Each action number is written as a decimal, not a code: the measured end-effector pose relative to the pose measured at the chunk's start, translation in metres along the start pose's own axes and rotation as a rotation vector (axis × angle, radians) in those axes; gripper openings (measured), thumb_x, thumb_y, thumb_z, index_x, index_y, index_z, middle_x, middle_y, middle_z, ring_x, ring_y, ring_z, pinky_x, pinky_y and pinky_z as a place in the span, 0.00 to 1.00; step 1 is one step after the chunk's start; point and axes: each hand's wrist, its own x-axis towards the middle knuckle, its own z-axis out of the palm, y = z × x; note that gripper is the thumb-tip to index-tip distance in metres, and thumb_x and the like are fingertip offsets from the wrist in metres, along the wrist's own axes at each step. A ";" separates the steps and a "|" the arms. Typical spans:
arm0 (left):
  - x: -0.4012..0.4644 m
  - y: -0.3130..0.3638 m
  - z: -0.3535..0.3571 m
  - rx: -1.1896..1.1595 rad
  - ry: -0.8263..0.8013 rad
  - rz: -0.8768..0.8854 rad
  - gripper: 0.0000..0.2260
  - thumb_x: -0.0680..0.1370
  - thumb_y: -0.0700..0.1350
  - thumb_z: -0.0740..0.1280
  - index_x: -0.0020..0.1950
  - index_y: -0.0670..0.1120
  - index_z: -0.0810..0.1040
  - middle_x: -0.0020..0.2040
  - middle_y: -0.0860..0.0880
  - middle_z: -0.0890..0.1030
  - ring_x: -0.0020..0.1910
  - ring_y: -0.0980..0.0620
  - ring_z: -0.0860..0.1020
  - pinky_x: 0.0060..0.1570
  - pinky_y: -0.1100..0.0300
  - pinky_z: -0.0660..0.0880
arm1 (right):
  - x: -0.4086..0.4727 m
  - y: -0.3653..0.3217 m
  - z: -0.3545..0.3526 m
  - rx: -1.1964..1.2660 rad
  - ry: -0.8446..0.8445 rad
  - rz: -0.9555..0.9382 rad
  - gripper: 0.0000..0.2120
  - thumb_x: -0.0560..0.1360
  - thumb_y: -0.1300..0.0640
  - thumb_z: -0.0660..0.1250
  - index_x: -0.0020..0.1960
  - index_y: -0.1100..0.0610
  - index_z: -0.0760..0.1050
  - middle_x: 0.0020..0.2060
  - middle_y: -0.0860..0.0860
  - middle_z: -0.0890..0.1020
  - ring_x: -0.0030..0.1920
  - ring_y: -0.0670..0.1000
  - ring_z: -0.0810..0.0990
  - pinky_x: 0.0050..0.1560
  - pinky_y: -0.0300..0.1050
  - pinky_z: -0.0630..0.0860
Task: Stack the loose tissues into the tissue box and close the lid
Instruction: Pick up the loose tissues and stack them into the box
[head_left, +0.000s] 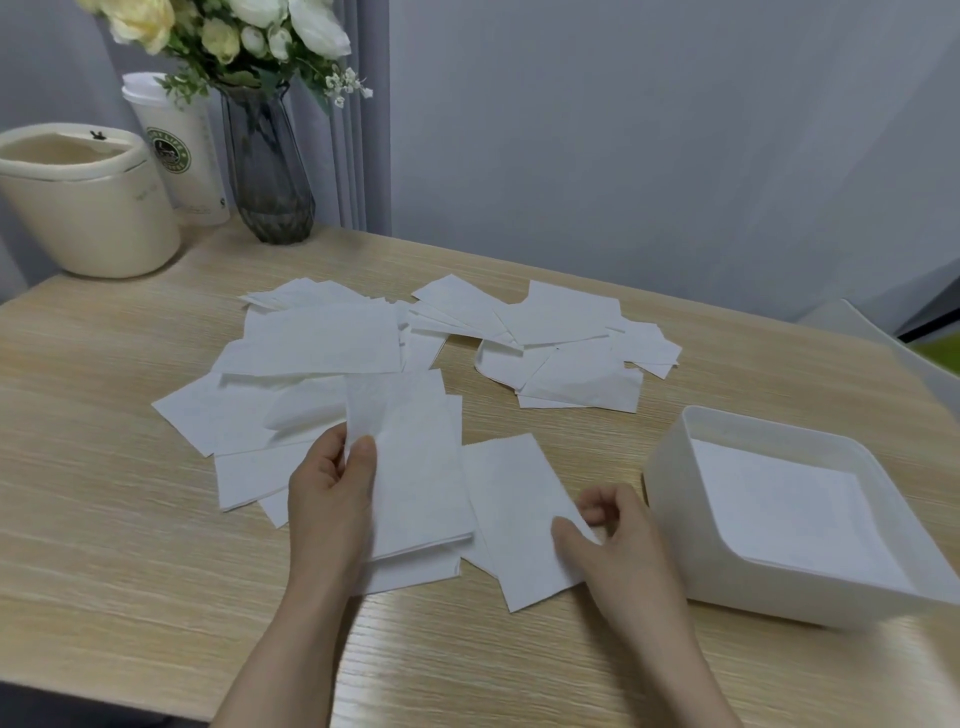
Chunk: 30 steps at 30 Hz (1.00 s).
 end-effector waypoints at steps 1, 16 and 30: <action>0.000 0.000 0.000 0.002 0.002 -0.001 0.11 0.81 0.38 0.62 0.46 0.52 0.80 0.37 0.56 0.83 0.38 0.58 0.79 0.40 0.62 0.74 | 0.003 -0.002 0.001 0.011 -0.011 0.005 0.12 0.71 0.49 0.70 0.52 0.46 0.71 0.47 0.42 0.77 0.48 0.42 0.76 0.48 0.47 0.75; -0.002 0.002 0.000 -0.032 -0.020 -0.008 0.11 0.81 0.38 0.62 0.46 0.51 0.81 0.37 0.54 0.84 0.38 0.54 0.79 0.41 0.60 0.75 | 0.017 -0.008 0.000 -0.035 -0.097 -0.015 0.07 0.71 0.51 0.70 0.37 0.50 0.73 0.29 0.44 0.73 0.35 0.47 0.73 0.38 0.46 0.69; -0.002 -0.002 0.000 -0.008 -0.077 -0.052 0.09 0.81 0.40 0.63 0.51 0.51 0.81 0.42 0.49 0.86 0.42 0.49 0.82 0.46 0.52 0.76 | 0.005 -0.013 0.000 0.521 0.063 -0.011 0.05 0.80 0.60 0.63 0.46 0.57 0.76 0.35 0.51 0.85 0.35 0.46 0.82 0.34 0.36 0.74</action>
